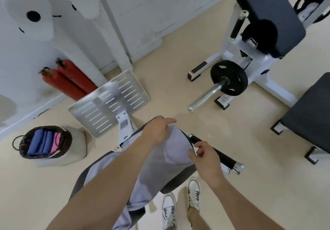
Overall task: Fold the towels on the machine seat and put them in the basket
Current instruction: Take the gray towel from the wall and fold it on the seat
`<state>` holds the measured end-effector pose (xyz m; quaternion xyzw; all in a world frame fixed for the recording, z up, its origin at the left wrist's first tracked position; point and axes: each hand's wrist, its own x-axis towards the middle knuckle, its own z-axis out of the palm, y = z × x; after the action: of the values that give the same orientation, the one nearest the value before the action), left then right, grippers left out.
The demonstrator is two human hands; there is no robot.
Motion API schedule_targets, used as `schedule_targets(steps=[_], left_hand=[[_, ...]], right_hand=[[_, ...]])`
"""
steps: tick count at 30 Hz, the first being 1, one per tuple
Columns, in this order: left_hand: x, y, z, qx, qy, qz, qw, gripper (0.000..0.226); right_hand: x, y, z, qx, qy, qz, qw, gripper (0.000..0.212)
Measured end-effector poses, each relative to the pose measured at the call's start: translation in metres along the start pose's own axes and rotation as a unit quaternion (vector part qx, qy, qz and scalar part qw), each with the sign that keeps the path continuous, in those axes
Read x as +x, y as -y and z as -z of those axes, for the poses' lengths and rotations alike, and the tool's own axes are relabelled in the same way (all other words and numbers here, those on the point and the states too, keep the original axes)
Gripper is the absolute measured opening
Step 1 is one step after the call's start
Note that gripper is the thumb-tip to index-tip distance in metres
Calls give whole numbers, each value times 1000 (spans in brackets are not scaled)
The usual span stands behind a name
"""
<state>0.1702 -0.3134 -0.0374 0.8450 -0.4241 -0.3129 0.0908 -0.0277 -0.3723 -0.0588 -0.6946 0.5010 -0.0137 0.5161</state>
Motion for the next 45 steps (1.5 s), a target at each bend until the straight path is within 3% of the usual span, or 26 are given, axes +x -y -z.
schedule_targets(steps=[4, 13, 19, 23, 28, 33, 37, 41, 45], left_hand=[[29, 3, -10, 74, 42, -28, 996, 41], [36, 14, -13, 112, -18, -29, 993, 11], [40, 17, -9, 91, 16, -83, 992, 30], [47, 17, -3, 126, 30, -93, 987, 26], [51, 13, -4, 163, 27, -104, 981, 22], [45, 16, -17, 145, -31, -13, 989, 25], [7, 11, -17, -45, -119, 56, 990, 44], [-86, 28, -14, -147, -240, 175, 944, 26], [-190, 77, -28, -173, -279, 349, 878, 24]], right_hand=[[13, -2, -6, -3, -18, 43, 999, 16], [26, 9, -4, -97, -4, 157, 983, 11], [37, 10, 0, -64, 16, 143, 987, 8], [41, 12, 1, -95, 17, 170, 981, 5], [37, 17, 0, -68, 56, 144, 986, 11], [40, 26, -1, -126, 31, 196, 972, 19], [34, 37, 2, -191, 35, 240, 951, 28], [21, 60, 2, -212, 45, 279, 935, 27], [-2, 92, -27, -240, 101, 322, 910, 23]])
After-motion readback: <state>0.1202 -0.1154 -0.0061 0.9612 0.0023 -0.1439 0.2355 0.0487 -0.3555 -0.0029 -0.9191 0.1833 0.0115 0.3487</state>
